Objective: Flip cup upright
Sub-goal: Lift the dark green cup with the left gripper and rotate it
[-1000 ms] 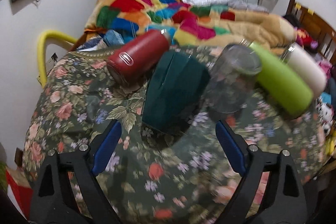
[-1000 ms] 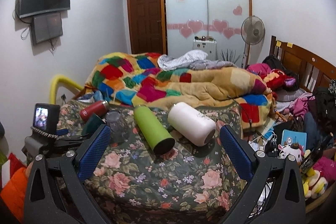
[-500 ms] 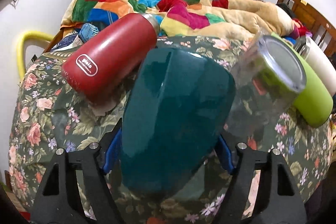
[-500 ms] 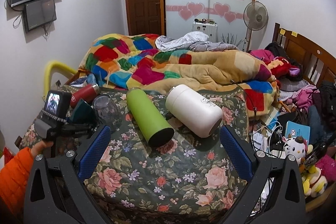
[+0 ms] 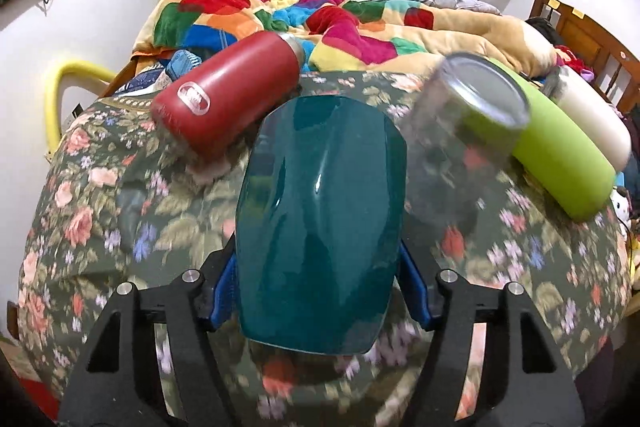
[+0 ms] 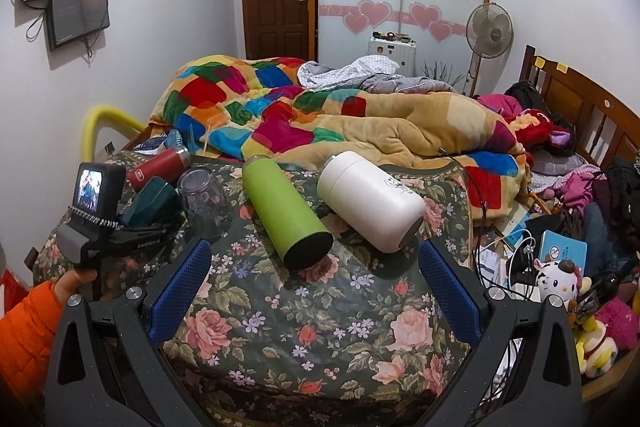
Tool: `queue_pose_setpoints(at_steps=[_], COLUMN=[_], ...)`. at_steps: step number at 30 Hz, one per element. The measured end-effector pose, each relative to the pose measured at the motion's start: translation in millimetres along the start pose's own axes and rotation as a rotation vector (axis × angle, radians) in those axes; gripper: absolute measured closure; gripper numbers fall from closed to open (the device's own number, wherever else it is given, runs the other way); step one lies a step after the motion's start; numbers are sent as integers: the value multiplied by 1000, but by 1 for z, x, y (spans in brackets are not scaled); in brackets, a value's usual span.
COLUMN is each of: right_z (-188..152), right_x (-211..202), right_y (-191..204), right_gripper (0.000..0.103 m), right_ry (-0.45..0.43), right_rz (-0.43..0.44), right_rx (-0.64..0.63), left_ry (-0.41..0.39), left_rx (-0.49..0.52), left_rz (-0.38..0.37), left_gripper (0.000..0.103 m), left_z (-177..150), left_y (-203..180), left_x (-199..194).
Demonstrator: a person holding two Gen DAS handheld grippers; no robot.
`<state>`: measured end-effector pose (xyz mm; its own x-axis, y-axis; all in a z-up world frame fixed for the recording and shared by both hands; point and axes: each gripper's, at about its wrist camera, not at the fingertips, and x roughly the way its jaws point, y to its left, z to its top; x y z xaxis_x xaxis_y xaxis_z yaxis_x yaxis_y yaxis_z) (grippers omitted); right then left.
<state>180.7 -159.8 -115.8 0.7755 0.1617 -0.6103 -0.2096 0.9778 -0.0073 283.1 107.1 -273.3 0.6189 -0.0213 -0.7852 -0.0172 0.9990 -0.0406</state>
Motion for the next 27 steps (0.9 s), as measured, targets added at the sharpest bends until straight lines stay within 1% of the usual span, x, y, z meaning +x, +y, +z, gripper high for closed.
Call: queue_pose_setpoints(at_steps=[5, 8, 11, 13, 18, 20, 25, 27], right_z=[-3, -4, -7, -8, -14, -17, -22, -25], right_x=[-5, -8, -11, -12, -15, -15, -7, -4], right_y=[2, 3, 3, 3, 2, 0, -10, -13], right_gripper=[0, 0, 0, 0, 0, 0, 0, 0], right_ry=[-4, -7, -10, -11, -7, -2, 30, 41], right_rz=[1, 5, 6, 7, -3, -12, -28, -35], right_rx=[-9, -8, -8, -7, -19, -23, -10, -3], left_ry=[-21, -48, -64, -57, -25, -34, -51, -57], left_rx=[28, 40, 58, 75, 51, 50, 90, 112], left_rz=[2, -23, -53, -57, -97, -118, -168, -170], left_gripper=[37, 37, 37, 38, 38, 38, 38, 38], left_z=[-20, -29, -32, -37, -48, -49, -44, -43], left_y=[-12, -23, -36, -46, -62, -73, -110, -122], left_x=[-30, -51, -63, -61, -49, -47, -42, -39])
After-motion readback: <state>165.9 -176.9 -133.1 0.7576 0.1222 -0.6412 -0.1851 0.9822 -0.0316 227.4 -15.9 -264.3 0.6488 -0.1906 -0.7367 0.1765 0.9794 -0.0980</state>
